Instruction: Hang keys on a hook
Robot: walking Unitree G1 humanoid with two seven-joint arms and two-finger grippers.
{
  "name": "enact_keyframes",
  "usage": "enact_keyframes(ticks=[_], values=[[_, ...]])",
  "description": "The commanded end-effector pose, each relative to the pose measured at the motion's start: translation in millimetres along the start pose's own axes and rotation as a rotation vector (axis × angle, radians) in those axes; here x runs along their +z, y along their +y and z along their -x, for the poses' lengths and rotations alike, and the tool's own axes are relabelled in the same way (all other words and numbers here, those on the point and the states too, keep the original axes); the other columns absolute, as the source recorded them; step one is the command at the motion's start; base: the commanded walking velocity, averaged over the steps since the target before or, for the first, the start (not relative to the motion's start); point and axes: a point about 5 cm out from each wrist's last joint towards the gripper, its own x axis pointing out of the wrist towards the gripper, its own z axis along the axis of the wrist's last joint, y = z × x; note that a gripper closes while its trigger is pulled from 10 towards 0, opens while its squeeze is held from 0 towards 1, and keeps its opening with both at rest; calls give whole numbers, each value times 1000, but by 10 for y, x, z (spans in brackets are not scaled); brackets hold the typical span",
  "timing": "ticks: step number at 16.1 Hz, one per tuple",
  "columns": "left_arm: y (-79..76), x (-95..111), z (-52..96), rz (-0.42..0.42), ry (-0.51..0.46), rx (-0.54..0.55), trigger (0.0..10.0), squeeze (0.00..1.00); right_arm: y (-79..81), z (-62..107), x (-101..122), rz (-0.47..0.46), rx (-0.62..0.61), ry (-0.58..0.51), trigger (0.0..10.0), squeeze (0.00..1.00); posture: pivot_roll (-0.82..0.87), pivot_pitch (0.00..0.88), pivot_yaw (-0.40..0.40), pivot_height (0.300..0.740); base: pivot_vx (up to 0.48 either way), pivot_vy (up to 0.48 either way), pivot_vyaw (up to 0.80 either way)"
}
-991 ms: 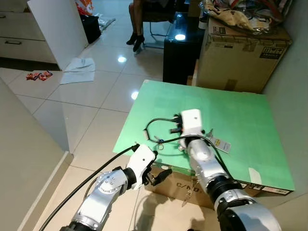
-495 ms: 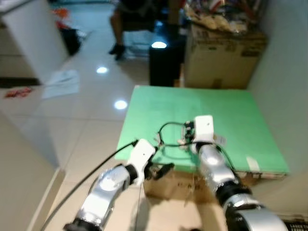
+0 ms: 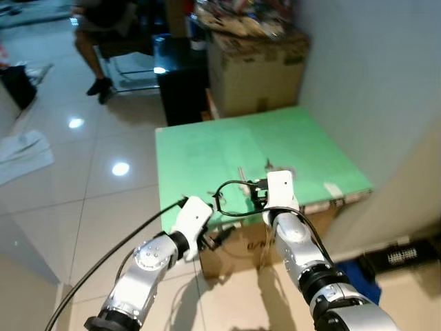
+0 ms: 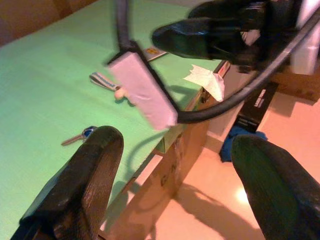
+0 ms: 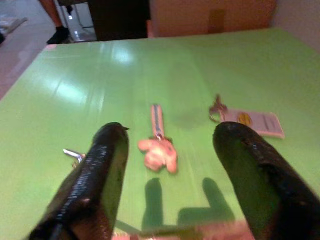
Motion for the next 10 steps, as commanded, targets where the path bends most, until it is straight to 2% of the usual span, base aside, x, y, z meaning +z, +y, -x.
enact_keyframes(ticks=[1,3,5,7,10], values=[[10,45,-26,-15,-25,27,10000,0,-70,7,9,-2,-15,-10,10000,1000,-146,97,73,740,0,0,-775],[51,59,-25,4,-37,71,10000,0,-66,12,2,16,-13,-9,10000,1000,-145,91,70,740,0,0,-241],[133,59,-11,28,-55,177,10000,0,-92,46,-45,-17,-47,-13,10000,1000,-142,82,63,740,131,0,0],[157,35,-3,52,-57,214,10000,0,-205,139,-224,-100,-108,31,10000,1000,-138,77,57,740,255,262,0],[178,35,0,51,-58,228,10000,0,-208,185,-265,-103,-93,18,10000,1000,-139,77,55,740,259,334,0]])
